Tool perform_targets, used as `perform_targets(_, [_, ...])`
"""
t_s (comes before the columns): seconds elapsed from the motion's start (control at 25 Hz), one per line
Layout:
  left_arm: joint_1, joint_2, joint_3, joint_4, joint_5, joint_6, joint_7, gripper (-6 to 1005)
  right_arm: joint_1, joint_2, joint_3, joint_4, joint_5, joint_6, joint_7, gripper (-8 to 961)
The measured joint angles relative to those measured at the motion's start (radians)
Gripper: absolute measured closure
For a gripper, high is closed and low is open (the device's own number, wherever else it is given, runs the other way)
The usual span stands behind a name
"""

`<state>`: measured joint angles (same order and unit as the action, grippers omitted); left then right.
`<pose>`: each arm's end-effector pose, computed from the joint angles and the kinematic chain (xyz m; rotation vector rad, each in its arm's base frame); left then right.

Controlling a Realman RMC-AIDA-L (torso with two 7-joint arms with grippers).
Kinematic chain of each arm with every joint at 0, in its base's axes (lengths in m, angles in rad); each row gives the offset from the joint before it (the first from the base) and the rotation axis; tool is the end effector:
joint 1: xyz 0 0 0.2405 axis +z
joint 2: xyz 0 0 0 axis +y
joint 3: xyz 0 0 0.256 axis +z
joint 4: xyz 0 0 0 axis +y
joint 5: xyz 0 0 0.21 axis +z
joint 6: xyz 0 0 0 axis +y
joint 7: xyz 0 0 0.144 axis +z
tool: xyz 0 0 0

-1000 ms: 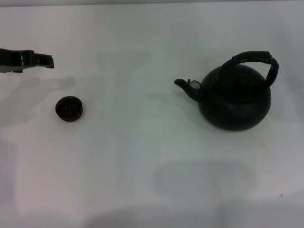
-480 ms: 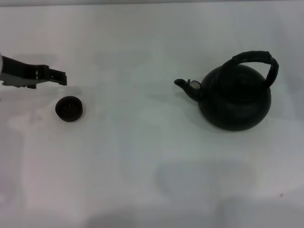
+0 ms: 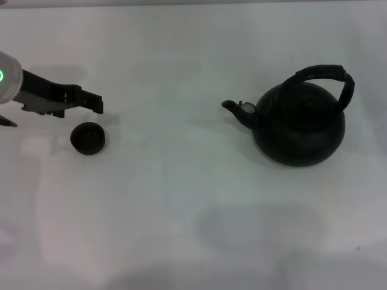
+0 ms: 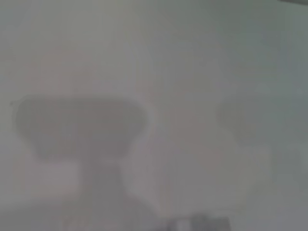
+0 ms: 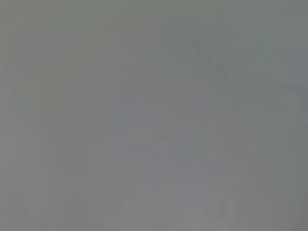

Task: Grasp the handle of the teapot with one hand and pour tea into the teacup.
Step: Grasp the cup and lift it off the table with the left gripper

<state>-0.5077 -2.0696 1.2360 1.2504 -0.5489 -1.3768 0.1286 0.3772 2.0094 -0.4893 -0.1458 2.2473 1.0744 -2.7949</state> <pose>-0.2404 0.3643 0.0205 -2.0260 -1.6415 0.1456 0.4082 0.3156 0.0726 -1.4346 0.6115 0.5007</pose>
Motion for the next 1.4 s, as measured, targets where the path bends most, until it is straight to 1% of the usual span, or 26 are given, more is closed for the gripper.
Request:
perform_targets(0.36, [-0.023,0.007,-0.005,-0.02,0.035,-0.096,-0.019,124,-0.006,-0.002,0.0,0.0,0.0,0.002,0.0,99])
perform_targets(0.56, [-0.05,0.006,-0.006,-0.059,0.077,-0.123,-0.024,124,-0.009,-0.002,0.0,-0.002,0.0,0.003,0.0,99])
perform_targets(0.88, [-0.085,0.002,-0.006,-0.125,0.084,-0.091,-0.013,124,-0.012,-0.001,0.0,0.004,0.0,0.004,0.0,100])
perform_targets(1.16, [-0.104,0.002,-0.006,-0.136,0.084,-0.084,-0.005,125,-0.011,0.0,0.0,0.006,0.0,0.001,0.0,100])
perform_targets(1.4, [-0.122,0.001,-0.006,-0.185,0.074,-0.056,0.008,125,-0.004,0.0,0.0,0.006,0.0,-0.003,0.0,100])
